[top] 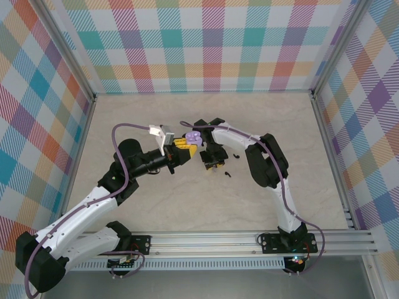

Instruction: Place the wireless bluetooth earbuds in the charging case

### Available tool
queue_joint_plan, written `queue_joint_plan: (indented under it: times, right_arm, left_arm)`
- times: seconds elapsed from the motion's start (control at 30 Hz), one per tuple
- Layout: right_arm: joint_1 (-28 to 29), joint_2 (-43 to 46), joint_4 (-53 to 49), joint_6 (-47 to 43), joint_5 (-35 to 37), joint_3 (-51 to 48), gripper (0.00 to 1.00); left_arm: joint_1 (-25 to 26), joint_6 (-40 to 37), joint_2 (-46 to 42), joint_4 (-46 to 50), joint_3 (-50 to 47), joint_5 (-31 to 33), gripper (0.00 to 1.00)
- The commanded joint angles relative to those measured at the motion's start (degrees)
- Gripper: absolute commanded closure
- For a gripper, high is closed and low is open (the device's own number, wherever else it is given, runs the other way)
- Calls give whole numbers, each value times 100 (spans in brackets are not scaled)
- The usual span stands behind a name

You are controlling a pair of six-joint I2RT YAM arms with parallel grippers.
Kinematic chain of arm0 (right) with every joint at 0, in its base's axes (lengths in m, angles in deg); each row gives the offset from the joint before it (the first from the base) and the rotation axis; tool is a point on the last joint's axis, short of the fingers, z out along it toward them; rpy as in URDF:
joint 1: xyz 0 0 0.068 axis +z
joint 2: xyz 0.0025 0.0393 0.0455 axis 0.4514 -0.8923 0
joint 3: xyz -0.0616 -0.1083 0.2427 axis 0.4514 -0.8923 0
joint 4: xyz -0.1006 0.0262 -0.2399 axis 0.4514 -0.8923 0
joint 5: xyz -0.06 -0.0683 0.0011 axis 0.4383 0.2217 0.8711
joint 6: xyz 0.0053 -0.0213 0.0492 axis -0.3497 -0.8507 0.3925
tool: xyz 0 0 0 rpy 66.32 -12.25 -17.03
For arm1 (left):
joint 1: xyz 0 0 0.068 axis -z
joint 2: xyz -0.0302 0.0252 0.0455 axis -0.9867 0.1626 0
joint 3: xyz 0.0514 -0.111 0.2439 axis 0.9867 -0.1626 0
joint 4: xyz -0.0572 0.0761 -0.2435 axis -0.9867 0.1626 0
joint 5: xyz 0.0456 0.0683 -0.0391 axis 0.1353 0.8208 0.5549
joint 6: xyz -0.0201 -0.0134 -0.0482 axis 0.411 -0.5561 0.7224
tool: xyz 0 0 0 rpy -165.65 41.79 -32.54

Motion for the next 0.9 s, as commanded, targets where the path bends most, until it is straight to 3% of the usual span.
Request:
queue_joint_plan:
  times: [0.0,0.4,0.87]
  right_arm:
    - [51,-219,-7,121,-11,-163,70]
    - [-13,-38,53,187,-4,-229,74]
    - [-556,693,952,444,-867,-1050,76]
  left_arm:
    - [68,12,-31,-167,47,31,84]
    - [69,24,-37,-124,66,33,84]
    - [64,38,15,-45,90,82,84]
